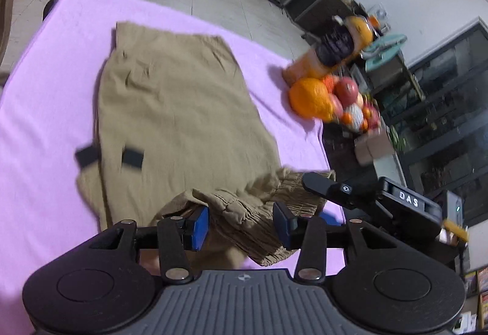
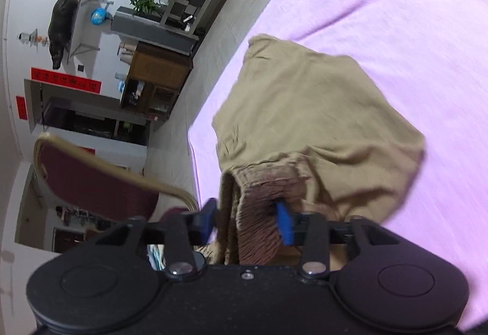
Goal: Fold clothes
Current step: 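Open both grippers and release the folded cuff onto the garment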
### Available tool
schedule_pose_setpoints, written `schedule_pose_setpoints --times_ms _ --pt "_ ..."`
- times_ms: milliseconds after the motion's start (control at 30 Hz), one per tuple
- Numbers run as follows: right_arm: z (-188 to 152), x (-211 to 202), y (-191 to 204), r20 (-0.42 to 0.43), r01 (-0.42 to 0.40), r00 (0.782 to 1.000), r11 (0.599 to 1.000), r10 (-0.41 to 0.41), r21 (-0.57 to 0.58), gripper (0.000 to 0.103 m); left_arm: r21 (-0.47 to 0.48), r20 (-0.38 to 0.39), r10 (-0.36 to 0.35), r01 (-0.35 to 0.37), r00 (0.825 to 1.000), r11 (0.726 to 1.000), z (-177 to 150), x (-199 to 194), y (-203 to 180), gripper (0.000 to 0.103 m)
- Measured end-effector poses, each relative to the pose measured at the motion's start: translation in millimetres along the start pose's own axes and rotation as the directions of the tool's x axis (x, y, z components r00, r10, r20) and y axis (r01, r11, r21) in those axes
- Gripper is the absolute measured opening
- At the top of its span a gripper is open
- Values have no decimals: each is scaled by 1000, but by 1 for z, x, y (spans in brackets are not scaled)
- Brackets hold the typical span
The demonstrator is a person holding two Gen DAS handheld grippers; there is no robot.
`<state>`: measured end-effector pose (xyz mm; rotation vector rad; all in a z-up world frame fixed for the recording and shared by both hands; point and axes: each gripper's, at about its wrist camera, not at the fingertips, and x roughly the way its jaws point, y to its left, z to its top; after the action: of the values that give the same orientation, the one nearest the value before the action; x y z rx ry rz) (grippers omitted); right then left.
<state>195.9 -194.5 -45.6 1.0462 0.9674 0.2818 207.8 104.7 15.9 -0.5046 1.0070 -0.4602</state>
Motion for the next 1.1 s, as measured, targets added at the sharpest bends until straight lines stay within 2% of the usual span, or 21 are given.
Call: schedule_pose_setpoints --times_ms 67,133,167,233,267,333,433,533,600,633,700,800,833,900,967,1033,1100 --pt "9 5 2 5 9 1000 1000 -8 -20 58 7 111 -28 27 993 1000 5 -10 2 42" --pt "15 8 5 0 16 1000 998 -16 -69 70 59 236 -79 67 969 996 5 -28 -1 44" --pt "18 7 7 -4 21 1000 994 -22 -103 72 75 282 -84 65 956 995 4 -36 -1 44" --pt "25 4 8 -1 37 999 987 -38 -159 73 80 329 -31 5 944 997 -1 -46 -1 45" --pt "29 1 7 7 36 999 984 -35 -174 73 71 331 12 -38 944 997 -6 -47 2 45" --pt "41 -5 6 35 53 998 977 -47 -209 78 44 309 114 -134 944 990 -17 -44 11 46" --pt "58 -8 -5 57 98 995 969 -87 -226 84 -41 221 248 -245 943 969 -38 -25 40 48" --pt "72 -3 -27 53 142 990 961 -133 -238 87 -133 97 311 -297 945 945 -58 -1 74 49" --pt "80 7 -46 37 214 977 946 -211 -245 87 -162 19 336 -329 942 930 -66 15 89 50" --pt "84 13 -57 20 245 969 939 -247 -241 87 -150 3 339 -335 941 930 -68 21 92 51" --pt "87 24 -73 -31 245 966 945 -257 -218 86 -140 -2 335 -332 942 933 -67 27 95 51" --pt "83 37 -83 -76 190 974 953 -213 -236 77 -126 22 300 -295 954 947 -63 31 92 50" --pt "80 39 -82 -93 166 977 953 -194 -253 65 -107 22 303 -299 953 948 -62 35 89 49" --pt "69 47 -79 -155 111 975 956 -157 -272 63 -68 21 309 -307 951 949 -62 43 82 49" --pt "51 50 -65 -116 179 963 895 -245 -409 54 -32 34 338 -337 940 941 -61 51 75 48" --pt "33 50 -49 -52 251 944 813 -325 -525 17 -20 49 360 -359 932 933 -60 51 68 25" --pt "22 36 -38 -20 251 949 794 -314 -554 13 -16 72 368 -368 927 930 -60 45 61 16"
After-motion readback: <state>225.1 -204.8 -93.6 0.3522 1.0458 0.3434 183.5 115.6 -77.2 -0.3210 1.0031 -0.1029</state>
